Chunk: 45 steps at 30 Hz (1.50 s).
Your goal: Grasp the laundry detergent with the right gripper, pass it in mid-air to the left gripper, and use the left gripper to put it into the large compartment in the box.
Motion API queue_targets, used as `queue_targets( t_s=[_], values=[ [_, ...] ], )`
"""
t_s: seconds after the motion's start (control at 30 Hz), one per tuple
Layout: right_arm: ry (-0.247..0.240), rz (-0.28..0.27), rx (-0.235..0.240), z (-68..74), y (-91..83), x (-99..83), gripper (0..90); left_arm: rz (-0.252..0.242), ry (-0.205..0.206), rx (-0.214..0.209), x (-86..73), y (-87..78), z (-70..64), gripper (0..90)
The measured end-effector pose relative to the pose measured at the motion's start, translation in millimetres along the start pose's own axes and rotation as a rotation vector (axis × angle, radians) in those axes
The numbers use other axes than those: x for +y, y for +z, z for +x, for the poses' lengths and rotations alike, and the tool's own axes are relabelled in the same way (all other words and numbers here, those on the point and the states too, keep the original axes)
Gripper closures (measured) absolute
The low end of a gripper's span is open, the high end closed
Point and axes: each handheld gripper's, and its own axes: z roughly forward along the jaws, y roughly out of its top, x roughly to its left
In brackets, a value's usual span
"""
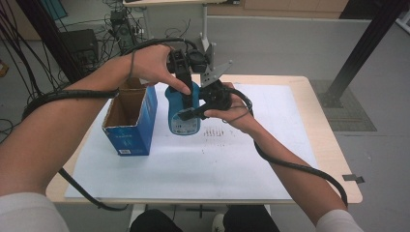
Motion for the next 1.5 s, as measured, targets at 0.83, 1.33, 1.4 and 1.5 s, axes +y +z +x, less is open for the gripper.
queue_targets(
  t_s=[0.83, 1.33, 1.4, 1.5],
  values=[
    [0.008, 0.009, 0.012, 1.2, 5.8, -2.2, 44.8, 0.005, 0.002, -0.030, -4.3, 4.7, 1.8, 35.4],
    [0.004, 0.005, 0.017, 0.1, 7.1, -2.5, 44.4, 0.006, 0.001, -0.030, -5.2, 4.9, 1.9, 35.7],
    [0.005, 0.004, 0.017, 0.1, 7.0, -2.4, 44.3, 0.008, 0.001, -0.028, -5.0, 4.5, 2.0, 35.8],
    [0.005, 0.000, 0.020, -0.3, 7.1, -2.4, 44.2, 0.008, 0.000, -0.030, -4.9, 4.2, 2.3, 35.8]
  ],
)
